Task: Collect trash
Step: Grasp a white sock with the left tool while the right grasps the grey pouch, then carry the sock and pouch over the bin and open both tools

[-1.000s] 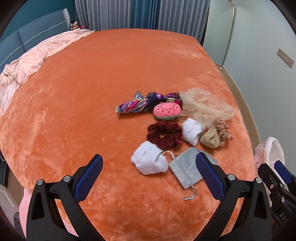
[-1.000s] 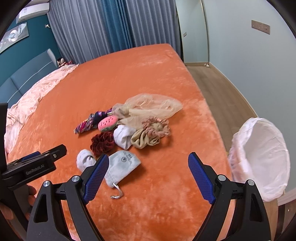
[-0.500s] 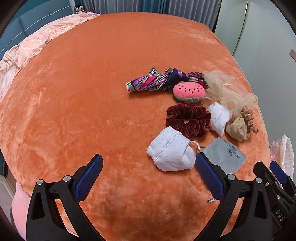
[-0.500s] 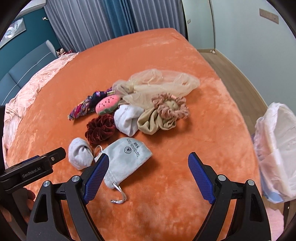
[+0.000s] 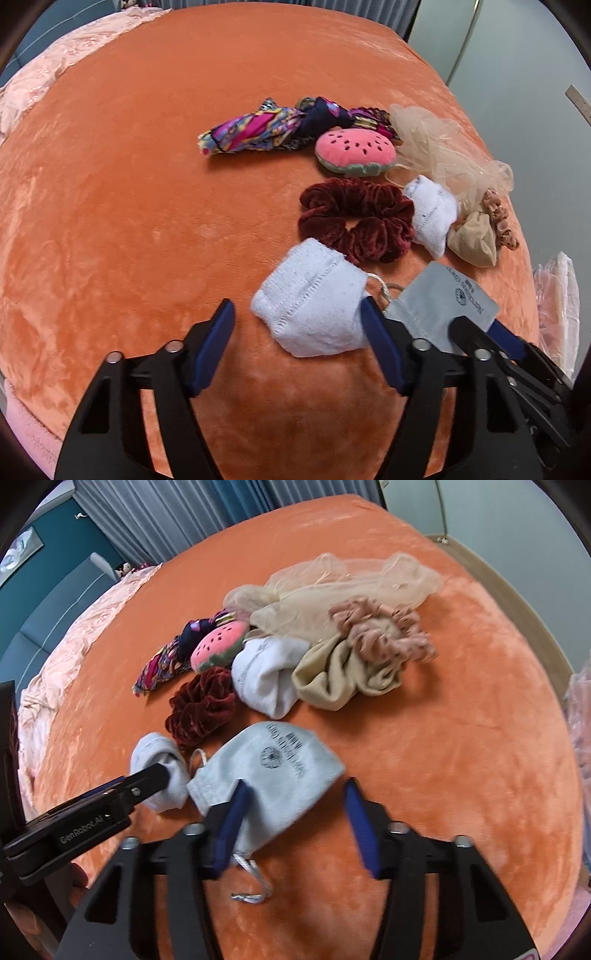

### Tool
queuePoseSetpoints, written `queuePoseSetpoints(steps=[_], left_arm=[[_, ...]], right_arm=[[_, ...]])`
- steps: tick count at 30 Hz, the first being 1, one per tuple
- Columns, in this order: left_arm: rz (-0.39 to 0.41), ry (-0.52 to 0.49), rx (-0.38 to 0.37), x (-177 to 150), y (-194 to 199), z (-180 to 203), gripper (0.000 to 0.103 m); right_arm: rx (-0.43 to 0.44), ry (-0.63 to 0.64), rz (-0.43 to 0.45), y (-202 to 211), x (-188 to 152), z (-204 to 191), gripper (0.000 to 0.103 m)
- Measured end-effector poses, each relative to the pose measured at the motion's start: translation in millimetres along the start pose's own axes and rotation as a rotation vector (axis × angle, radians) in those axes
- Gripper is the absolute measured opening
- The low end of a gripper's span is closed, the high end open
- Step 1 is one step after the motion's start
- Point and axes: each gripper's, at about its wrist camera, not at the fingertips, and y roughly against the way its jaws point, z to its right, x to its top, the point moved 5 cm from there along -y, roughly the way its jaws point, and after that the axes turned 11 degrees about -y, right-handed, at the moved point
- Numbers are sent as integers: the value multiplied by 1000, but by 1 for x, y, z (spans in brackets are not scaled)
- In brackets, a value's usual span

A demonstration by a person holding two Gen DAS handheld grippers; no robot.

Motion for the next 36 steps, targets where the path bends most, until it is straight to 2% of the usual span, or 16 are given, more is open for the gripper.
queuePoseSetpoints(steps=[1, 4, 5, 8, 15, 20, 29, 36], left_arm=[[-1, -4, -9, 0, 0, 2, 57], [4, -13, -23, 2, 1, 5, 42], [4, -15, -25, 2, 3, 6, 36], [13, -5, -28, 3, 10, 7, 28], [66, 3, -41, 8, 48, 16, 26], [138, -23, -65, 23, 90, 40, 26], [265, -147, -126, 54, 157, 120, 26], [323, -265, -180, 61, 188, 193, 26]], right_arm=[[12, 2, -10, -2, -1, -2, 26], [38, 22, -21, 0, -4, -10, 5], [41, 33, -14, 3, -4, -13, 5], [66, 45, 13, 17, 0, -20, 3], [110, 48, 112, 71, 18, -28, 3], [130, 41, 216, 124, 34, -23, 2], [150, -13, 397, 218, 57, 13, 2], [118, -78, 524, 278, 66, 61, 2]])
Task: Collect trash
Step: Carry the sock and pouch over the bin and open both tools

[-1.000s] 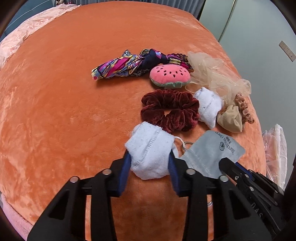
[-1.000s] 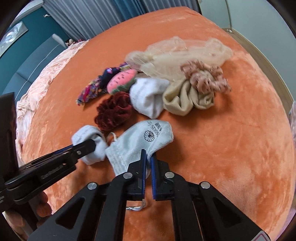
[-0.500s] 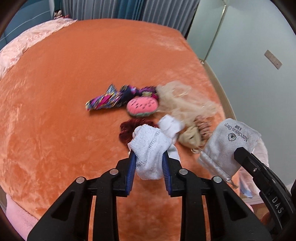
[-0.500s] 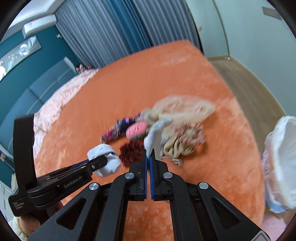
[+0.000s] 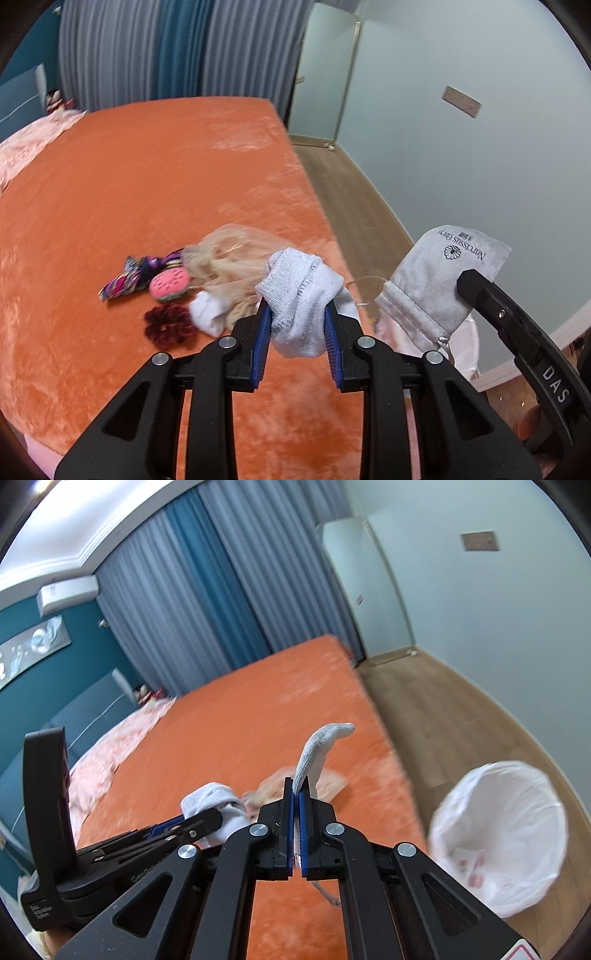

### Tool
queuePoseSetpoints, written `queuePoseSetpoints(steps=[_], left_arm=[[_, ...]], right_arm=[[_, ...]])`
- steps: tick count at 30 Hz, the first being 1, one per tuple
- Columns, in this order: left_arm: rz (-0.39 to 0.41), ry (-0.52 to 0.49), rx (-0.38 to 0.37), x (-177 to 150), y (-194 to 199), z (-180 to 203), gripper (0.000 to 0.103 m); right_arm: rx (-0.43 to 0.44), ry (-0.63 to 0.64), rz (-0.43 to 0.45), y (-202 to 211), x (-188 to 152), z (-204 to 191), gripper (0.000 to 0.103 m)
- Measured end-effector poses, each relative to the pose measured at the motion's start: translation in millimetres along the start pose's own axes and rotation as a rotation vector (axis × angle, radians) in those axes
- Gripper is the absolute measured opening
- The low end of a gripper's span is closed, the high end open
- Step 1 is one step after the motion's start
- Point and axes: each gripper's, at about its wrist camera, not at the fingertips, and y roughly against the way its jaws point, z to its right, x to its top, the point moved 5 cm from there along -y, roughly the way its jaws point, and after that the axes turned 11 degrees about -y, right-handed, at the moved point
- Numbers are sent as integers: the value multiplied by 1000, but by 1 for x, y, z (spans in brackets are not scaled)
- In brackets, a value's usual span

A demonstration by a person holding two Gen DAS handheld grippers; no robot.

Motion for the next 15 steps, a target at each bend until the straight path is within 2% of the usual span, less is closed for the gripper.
queuePoseSetpoints(steps=[9, 15], left_arm=[[41, -132, -90, 30, 8, 91, 26], [42, -181, -142, 38, 4, 132, 26]], right_arm=[[-89, -92, 108, 47, 31, 67, 2], [-140, -140, 159, 66, 43, 100, 2]])
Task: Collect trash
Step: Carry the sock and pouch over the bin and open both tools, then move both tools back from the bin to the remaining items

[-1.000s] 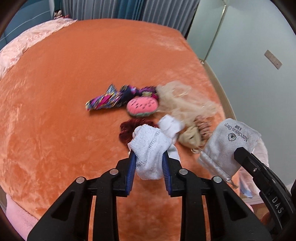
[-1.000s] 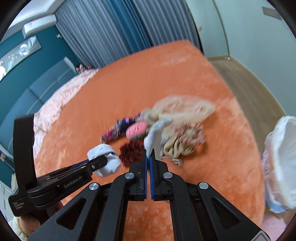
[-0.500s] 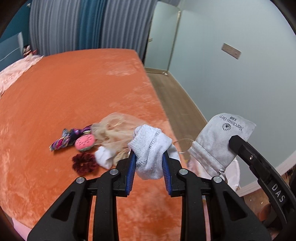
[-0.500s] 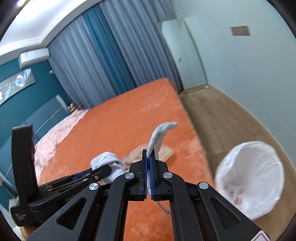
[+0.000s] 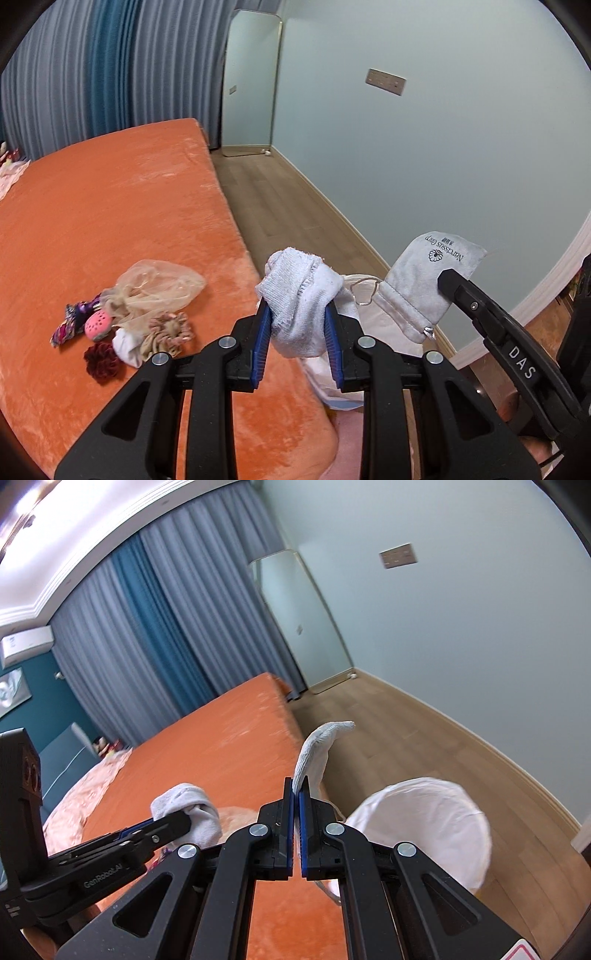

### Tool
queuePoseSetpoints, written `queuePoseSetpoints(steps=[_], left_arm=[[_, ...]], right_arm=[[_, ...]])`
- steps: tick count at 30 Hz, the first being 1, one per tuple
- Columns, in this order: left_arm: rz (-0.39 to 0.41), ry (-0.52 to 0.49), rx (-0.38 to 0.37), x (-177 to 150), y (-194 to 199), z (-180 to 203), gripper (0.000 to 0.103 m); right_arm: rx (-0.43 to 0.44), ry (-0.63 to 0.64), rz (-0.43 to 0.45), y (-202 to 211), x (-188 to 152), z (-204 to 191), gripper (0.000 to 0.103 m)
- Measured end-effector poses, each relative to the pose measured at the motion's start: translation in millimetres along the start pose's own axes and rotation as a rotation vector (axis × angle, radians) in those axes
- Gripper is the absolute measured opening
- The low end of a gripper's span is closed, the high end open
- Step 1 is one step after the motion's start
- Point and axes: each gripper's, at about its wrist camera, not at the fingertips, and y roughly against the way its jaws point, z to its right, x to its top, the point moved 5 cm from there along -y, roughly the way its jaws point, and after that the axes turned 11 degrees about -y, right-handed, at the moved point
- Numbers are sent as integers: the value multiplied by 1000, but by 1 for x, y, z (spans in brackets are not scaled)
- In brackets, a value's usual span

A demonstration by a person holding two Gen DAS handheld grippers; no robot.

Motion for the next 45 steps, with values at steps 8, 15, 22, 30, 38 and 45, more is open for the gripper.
queuePoseSetpoints(steps=[8, 15, 22, 30, 38, 45], left_arm=[[-6, -44, -66, 18, -19, 38, 26], [-21, -78, -106, 26, -37, 63, 26], [-34, -96, -134, 28, -54, 80, 27], [-25, -93, -124, 33, -65, 82, 56], [-15, -73, -68, 31, -61, 71, 67], [-14, -40, -44, 25, -50, 55, 67]], right_arm=[[-49, -42, 30, 6, 8, 30, 2], [-81, -68, 37, 9, 10, 51, 2], [-102, -74, 27, 3, 11, 62, 2], [-133, -79, 29, -8, 15, 66, 16], [-145, -68, 51, 1, 15, 64, 40], [-139, -43, 36, 3, 7, 49, 48]])
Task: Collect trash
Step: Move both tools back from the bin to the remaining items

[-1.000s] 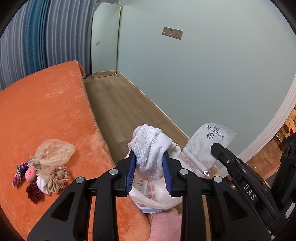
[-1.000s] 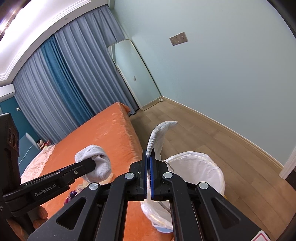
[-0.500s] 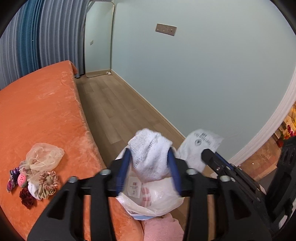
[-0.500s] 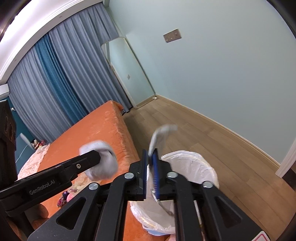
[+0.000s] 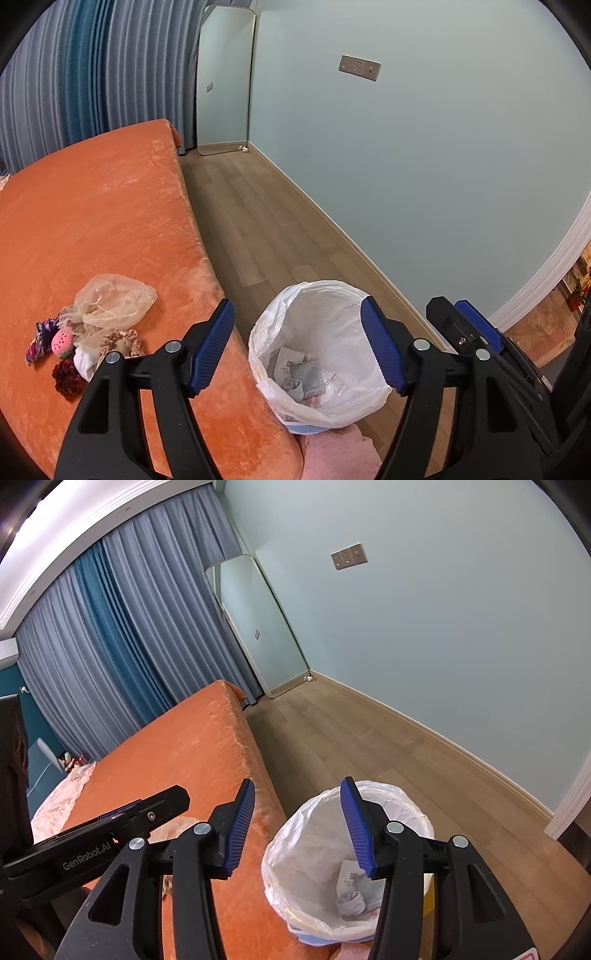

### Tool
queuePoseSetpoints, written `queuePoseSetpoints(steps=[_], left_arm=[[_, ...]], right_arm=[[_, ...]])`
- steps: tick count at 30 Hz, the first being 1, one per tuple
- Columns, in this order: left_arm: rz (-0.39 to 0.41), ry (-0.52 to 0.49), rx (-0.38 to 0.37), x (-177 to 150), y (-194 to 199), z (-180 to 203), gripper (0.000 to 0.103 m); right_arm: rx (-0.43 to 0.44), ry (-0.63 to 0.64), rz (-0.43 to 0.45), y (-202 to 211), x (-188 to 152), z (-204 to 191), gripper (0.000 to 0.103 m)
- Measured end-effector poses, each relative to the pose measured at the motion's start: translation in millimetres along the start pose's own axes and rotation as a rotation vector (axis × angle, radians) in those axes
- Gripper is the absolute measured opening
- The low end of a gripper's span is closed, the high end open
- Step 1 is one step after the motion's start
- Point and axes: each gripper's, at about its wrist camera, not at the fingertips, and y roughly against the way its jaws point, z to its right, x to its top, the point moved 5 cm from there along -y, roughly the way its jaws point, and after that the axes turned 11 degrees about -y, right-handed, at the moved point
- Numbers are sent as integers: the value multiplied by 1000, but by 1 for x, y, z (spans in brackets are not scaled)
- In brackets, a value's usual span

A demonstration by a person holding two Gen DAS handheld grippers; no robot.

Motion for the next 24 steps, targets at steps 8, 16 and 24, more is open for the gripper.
queuePoseSetpoints(steps=[8, 16, 24], left_arm=[[7, 64, 39, -14, 16, -36, 67], [4, 153, 83, -37, 33, -84, 71], [-14, 251, 147, -69, 49, -143, 74]], right_arm=[[24, 48, -33, 0, -18, -28, 55], [64, 115, -74, -6, -37, -64, 60], [98, 183, -123, -15, -68, -106, 64]])
